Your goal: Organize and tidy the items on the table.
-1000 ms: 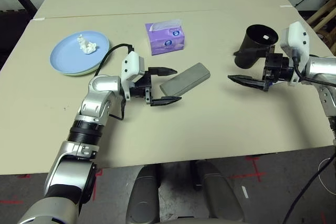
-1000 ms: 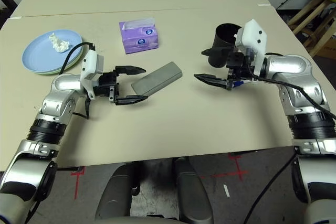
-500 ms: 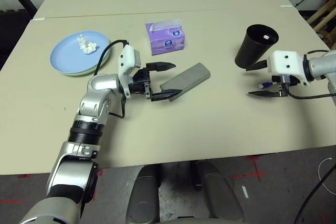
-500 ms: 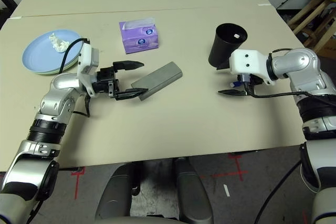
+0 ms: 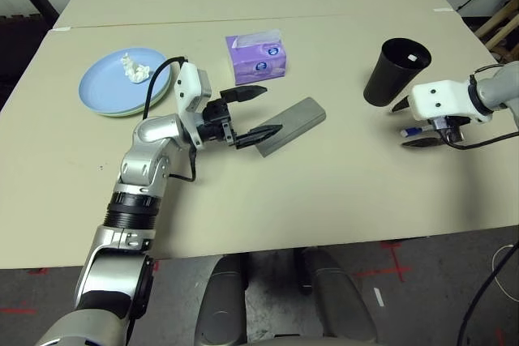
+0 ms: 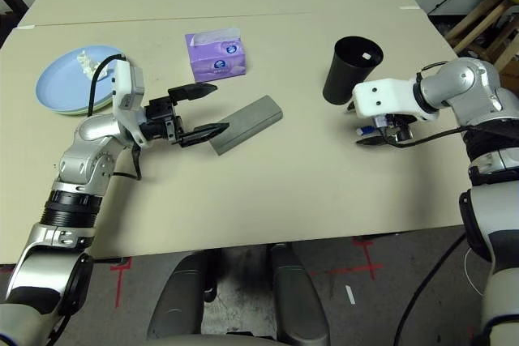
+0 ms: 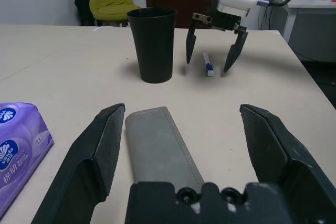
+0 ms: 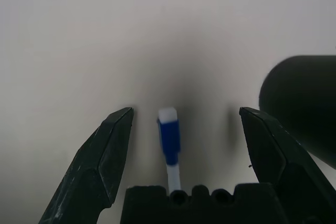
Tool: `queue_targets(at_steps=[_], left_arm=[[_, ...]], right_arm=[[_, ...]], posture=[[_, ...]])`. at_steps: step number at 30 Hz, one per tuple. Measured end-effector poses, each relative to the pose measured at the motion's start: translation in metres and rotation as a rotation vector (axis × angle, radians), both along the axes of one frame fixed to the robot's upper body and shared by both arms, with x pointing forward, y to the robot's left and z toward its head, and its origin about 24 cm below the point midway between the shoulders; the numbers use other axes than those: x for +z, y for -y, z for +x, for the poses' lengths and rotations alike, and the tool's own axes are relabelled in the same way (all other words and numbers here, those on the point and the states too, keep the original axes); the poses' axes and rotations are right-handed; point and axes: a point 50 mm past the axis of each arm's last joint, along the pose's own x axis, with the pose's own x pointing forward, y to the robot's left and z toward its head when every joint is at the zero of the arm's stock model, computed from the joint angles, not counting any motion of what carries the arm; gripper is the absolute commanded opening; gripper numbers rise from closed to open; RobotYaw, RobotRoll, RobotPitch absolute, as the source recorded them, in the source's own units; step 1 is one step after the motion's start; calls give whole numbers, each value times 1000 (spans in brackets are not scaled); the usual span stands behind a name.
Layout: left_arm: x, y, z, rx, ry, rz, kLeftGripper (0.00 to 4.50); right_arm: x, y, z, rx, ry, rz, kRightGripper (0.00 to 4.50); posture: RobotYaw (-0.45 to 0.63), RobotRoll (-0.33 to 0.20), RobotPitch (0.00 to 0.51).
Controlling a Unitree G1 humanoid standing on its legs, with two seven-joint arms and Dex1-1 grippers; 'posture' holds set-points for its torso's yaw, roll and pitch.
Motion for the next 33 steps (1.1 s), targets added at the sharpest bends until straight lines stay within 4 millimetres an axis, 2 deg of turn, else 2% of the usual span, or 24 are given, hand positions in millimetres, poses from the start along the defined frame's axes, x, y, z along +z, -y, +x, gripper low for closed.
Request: queue_targets(at_steps=[20,33], left_arm=[[2,2,0,9,4,-40,4500],[3,2,0,10,4,-53,4500]], right_arm=[[0,-10,9,35,-47,-183,4461],[-6,-13,10,39,-71,-207,4461]], posture=[[100,0,226],[104,0,225]])
